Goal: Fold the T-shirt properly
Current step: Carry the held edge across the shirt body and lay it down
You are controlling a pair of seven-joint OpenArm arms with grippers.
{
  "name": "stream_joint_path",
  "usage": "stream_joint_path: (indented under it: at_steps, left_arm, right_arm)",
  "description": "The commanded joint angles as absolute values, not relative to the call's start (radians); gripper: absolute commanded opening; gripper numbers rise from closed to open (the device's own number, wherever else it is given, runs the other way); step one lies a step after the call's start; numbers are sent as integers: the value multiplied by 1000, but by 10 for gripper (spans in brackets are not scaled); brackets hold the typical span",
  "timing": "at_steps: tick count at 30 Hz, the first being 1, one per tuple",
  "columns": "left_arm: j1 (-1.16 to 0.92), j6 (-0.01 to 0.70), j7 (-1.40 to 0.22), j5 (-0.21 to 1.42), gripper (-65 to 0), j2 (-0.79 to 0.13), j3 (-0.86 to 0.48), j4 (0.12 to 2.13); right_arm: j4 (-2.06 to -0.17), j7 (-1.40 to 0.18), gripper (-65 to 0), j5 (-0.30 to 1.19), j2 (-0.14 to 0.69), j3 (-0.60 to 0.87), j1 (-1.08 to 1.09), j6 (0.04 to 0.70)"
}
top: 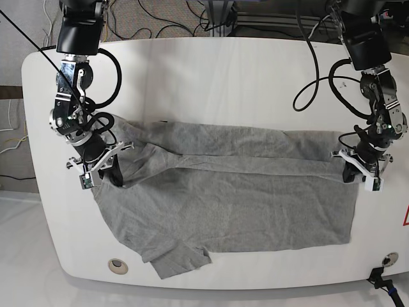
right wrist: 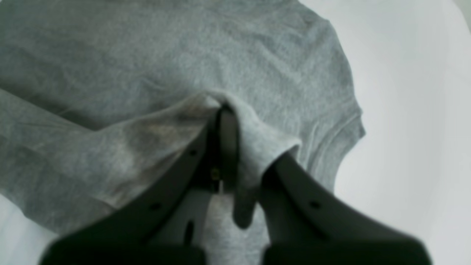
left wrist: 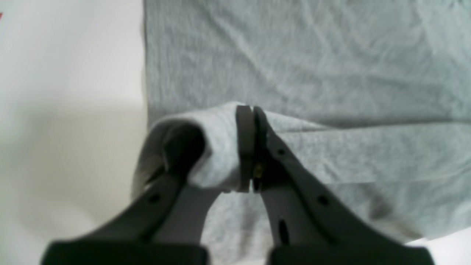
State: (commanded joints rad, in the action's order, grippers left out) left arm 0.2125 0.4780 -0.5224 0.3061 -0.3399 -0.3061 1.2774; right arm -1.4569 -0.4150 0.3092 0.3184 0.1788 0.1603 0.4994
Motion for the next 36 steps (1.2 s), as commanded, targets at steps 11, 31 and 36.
stream_joint_path:
  at_steps: [11, 31, 36]
  left_arm:
    - [219, 478, -487, 306, -650, -355, -292, 1257]
    - [194, 478, -443, 159, -139, -390, -295, 1300]
    - [65, 475, -394, 159, -141, -426, -302, 1460]
  right_arm:
    - [-1392, -409, -650, 309, 340, 131, 200, 498]
    - [-1455, -384, -190, 183, 363, 203, 148, 489]
    - [-1606, -387, -190, 134, 355, 300, 16, 489]
